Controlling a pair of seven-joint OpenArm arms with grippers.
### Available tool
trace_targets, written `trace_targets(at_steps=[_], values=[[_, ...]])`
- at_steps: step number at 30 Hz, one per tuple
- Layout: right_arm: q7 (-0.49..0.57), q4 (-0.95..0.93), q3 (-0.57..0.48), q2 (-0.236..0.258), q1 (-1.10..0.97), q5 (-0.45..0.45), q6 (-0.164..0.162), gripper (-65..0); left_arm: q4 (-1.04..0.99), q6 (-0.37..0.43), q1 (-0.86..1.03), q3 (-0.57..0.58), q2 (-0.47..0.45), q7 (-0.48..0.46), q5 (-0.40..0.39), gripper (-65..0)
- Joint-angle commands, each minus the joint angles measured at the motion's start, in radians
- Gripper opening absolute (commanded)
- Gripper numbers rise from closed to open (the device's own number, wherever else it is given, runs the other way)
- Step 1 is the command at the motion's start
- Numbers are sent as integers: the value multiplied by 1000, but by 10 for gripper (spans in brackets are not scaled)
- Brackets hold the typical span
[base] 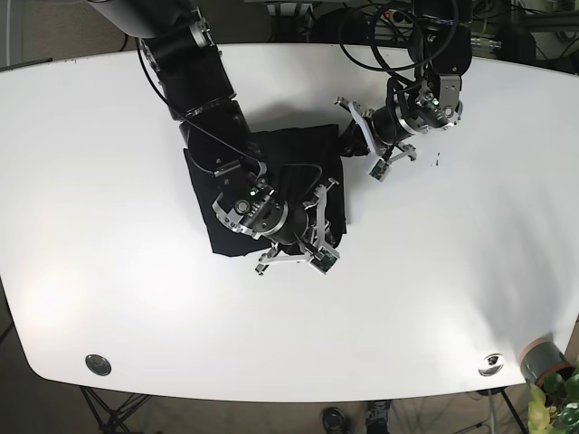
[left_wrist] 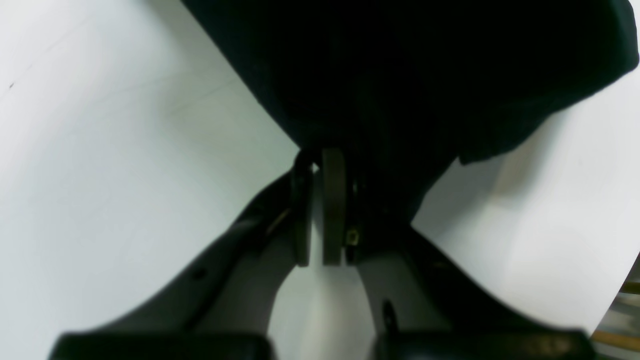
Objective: Fold the T-shirt properly
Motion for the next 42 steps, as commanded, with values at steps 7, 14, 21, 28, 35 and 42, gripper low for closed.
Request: trace_targets(at_steps=[7,14,21,28,35,42], values=[[149,-135,2,-31,41,8,-4,-623,23,-5,-9,-1,-2,-19,-16,-633],[189,-226,2,-53,72,14,-4,-447,40,-5,-10,-1,-2,-19,-18,-633],[188,-169,94,-68,75,16,-4,-238,106,-5,-7,-5,-8,-16,-15,-633],[79,-11,237,-67,64,16,5,-235,204,-5,11,-5,-60,-14,-16,-633],[23,100,381,-45,28,16,5,-262,278,-5,36,1,-57,-14,-13,-633],[28,47,424,16,25,16,5,-465,276,1,10,102,-53,-14,-12,-633]])
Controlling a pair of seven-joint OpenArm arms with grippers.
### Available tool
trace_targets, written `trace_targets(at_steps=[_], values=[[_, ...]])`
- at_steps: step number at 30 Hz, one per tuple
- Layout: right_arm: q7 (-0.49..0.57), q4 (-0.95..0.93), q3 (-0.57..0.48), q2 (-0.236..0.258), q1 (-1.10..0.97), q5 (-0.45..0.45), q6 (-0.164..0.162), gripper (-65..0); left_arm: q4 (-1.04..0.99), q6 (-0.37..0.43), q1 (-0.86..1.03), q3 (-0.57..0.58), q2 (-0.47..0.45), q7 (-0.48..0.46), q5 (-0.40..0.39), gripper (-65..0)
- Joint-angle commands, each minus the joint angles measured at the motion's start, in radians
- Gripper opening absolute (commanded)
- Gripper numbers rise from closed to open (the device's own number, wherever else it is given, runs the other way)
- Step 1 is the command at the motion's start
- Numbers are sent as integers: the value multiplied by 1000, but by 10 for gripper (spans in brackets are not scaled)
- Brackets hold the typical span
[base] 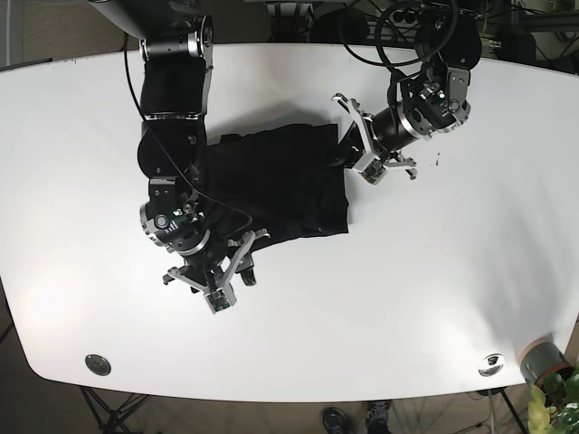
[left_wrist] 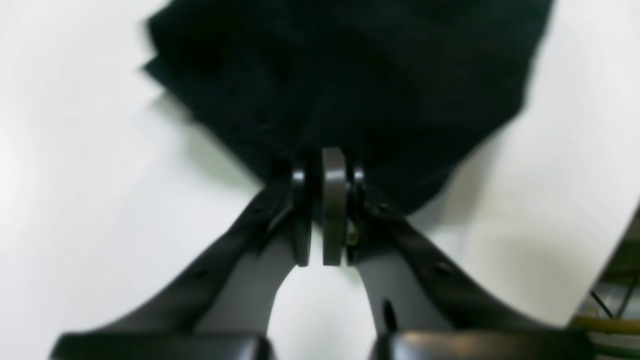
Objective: Fold the T-shirt properly
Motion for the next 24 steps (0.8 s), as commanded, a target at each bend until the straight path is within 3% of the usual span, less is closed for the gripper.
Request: trace_targets(at_steps=[1,4,9,17,24], values=[[25,-27,10,28,26,11,7,-487,14,1,-35,52,2,-22,-17,-633],[32,-85,15,47,33,11,7,-526,8,4,-52,114,5,-22,-17,-633],[117,-168,15,70,33,11,7,-525,-5,50,-57,146,19,-22,-17,-633],[255,-367,17,83,48,11,7,-531,-105,55,-84,137,37,-22,-17,-633],[295,-403,17,108,39,11,7,-533,-226,55,-104,101,31,-23,-17,-633]])
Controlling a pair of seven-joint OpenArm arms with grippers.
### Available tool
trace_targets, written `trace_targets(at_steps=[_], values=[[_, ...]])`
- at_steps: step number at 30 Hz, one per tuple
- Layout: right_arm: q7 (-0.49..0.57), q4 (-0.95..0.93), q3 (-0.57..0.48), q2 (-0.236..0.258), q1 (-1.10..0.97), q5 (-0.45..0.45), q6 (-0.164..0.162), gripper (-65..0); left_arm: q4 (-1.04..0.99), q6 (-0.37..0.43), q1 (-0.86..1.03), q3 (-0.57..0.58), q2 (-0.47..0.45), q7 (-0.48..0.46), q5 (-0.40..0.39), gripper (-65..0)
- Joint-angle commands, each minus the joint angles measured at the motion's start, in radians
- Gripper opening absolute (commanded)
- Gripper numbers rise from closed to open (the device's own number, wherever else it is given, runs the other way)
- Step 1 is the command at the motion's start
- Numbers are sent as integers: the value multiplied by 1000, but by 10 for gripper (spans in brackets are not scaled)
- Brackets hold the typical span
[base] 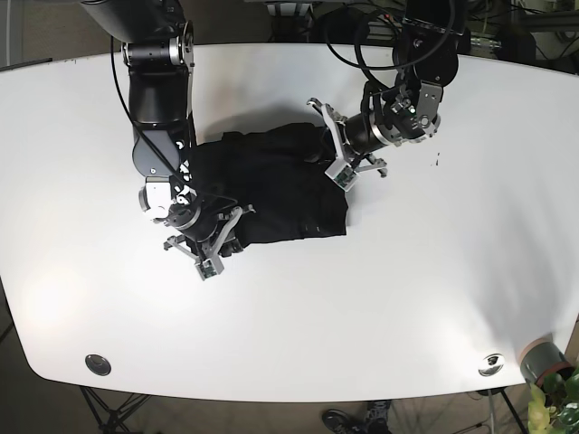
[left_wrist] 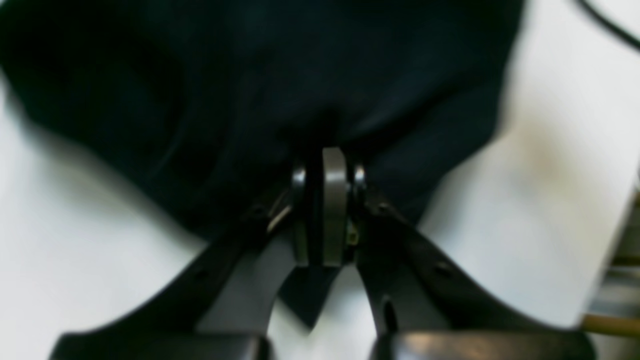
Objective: Fold the T-shirt properly
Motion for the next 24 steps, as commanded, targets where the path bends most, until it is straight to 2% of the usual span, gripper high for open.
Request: trace_targets(at_steps=[1,9,12,18,24], values=[[26,15,3,11,21,7,2,-533,-44,-2,-24,-7,-14,-21,-10,-633],[26,18,3,36,14,12,2,-533,-153,-4,-98,-10,-35,-23,-10,-633],[26,19,3,48,-5,65,3,-533,-198,-4,-136,-8,-39,-23,-9,-633],[21,18,-2,128,-37,234,3,-533,-293,-5,-237,-7,-46,-23,42,-633],[20,41,-2,156,-92,292,3,-534,-356,-5,-334,-7,-45,-24,80,-633]])
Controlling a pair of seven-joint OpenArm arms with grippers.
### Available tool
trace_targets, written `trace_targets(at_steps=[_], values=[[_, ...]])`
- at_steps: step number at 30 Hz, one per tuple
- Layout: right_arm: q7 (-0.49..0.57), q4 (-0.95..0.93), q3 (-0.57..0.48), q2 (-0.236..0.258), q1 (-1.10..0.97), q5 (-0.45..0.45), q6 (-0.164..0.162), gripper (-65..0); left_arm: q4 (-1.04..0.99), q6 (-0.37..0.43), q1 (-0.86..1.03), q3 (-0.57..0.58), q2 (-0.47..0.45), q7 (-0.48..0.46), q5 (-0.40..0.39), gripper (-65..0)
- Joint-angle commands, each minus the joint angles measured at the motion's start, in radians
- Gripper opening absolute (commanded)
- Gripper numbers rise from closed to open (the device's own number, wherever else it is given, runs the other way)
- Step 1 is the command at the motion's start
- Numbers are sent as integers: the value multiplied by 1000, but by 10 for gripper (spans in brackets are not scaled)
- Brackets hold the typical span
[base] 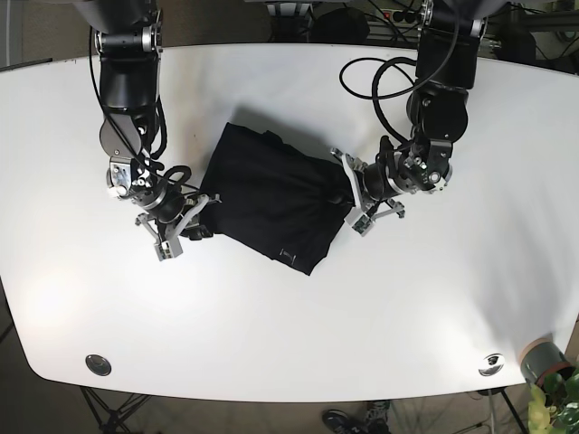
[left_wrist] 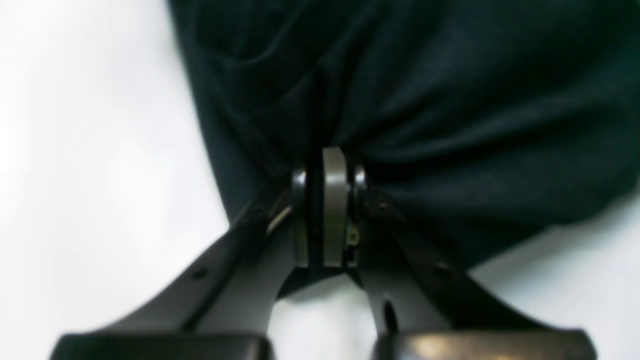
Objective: Fold the T-shirt properly
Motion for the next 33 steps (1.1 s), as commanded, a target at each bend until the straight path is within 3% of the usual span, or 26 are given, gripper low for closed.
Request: trace_targets(at_steps=[1,8,13,16,22,27,33], values=[[10,57,4,12,-30,26,0,-534,-24,14,-57,-4,-8,13,41,-633],[2,216,0,7,-147,29,-4,-534,-93,14,-156,-2,-5,13,87,-633],[-66,324,0,1,-213,29,-8,-534,-159,14,-224,-2,-5,11,92,-632],[-85,382,0,-31,-250,23,-8,-534,-185,14,-258,-2,-5,11,92,-621],[-135,456,-4,-71,-302,21,-8,-534,-186,14,-291,-2,-5,11,89,-528],[-142,473,-6,-108,-322,20,-8,-534,-185,14,-314,-2,-3,11,87,-515],[-142,490,-127,-104,-337,20,-9,-534,-96,16,-318,-5,-5,13,87,-512]])
